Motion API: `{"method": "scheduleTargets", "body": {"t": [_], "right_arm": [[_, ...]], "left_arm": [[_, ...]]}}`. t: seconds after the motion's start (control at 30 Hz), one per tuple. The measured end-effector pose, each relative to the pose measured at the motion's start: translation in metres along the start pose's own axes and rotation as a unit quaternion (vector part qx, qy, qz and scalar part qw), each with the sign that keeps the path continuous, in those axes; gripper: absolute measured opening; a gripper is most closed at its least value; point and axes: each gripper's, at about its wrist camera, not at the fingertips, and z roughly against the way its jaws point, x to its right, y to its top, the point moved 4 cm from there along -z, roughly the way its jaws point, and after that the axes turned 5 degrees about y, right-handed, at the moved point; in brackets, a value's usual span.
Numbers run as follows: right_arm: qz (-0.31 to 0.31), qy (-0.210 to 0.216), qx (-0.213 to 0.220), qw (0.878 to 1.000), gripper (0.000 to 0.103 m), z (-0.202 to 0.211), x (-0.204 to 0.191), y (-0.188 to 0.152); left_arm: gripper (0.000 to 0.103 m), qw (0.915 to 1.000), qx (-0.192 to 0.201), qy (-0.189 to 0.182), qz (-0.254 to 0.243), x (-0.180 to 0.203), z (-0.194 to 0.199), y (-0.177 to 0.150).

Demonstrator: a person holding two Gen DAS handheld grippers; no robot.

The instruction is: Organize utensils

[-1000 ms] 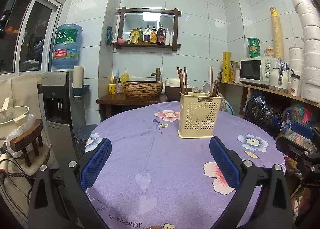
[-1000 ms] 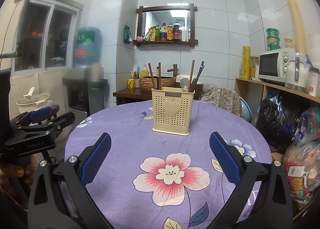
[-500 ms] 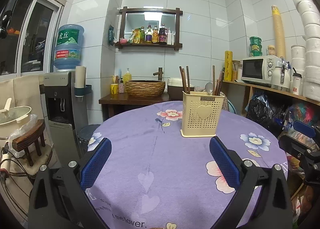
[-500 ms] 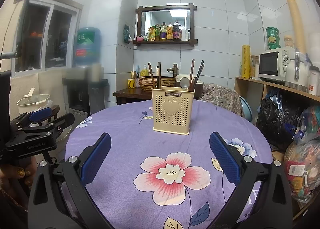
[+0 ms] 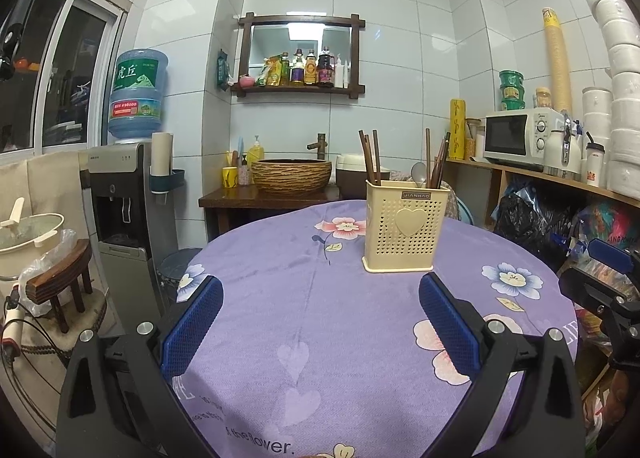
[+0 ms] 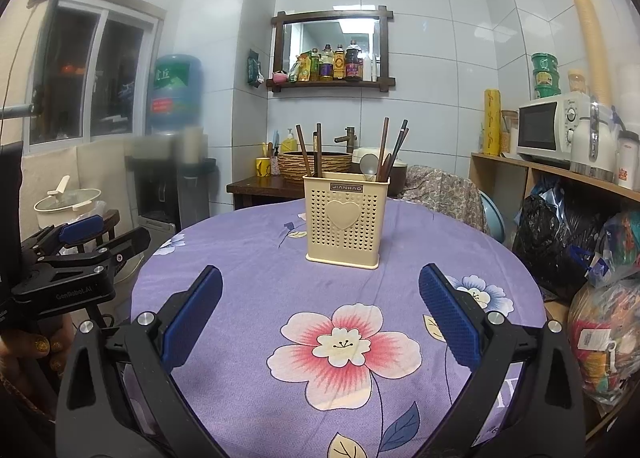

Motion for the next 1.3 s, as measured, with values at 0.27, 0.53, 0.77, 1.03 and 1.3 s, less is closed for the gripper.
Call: {"method": "scheduleTargets", "body": {"t": [0.27,0.53,0.77,1.03,1.3], "right_arm": [[-0.001,0.002,-0.003,1.0,0.097,-0.0003,-0.0006,0.0004],[-0.002,0.004,-0.005,1.0,0.097,-0.0012,-0.0008,0.0003],[-0.004,0.004,-0.006,1.0,0.097,-0.0021,-0.0006,-0.0002],[-0.008,0.002,-0.006,1.0,0.097,-0.0024,0.0014,-0.002],[-0.012,0.002,-0.01,1.0,0.097,-0.0038,0.0038,-0.0038]], "left_arm": [[0.098,1.0,-0.001,0.002,-0.001,0.0001,-0.0001,0.0],[0.098,1.0,-0.003,0.003,-0.002,0.0001,-0.0001,-0.0027],[0.098,1.0,-0.004,0.003,-0.003,0.0005,-0.0004,-0.0036],[0.098,0.9999,-0.007,0.0,-0.012,0.0056,-0.001,-0.0055],[0.098,0.9998,-0.013,-0.006,-0.013,0.0081,-0.0018,-0.0045]]}}
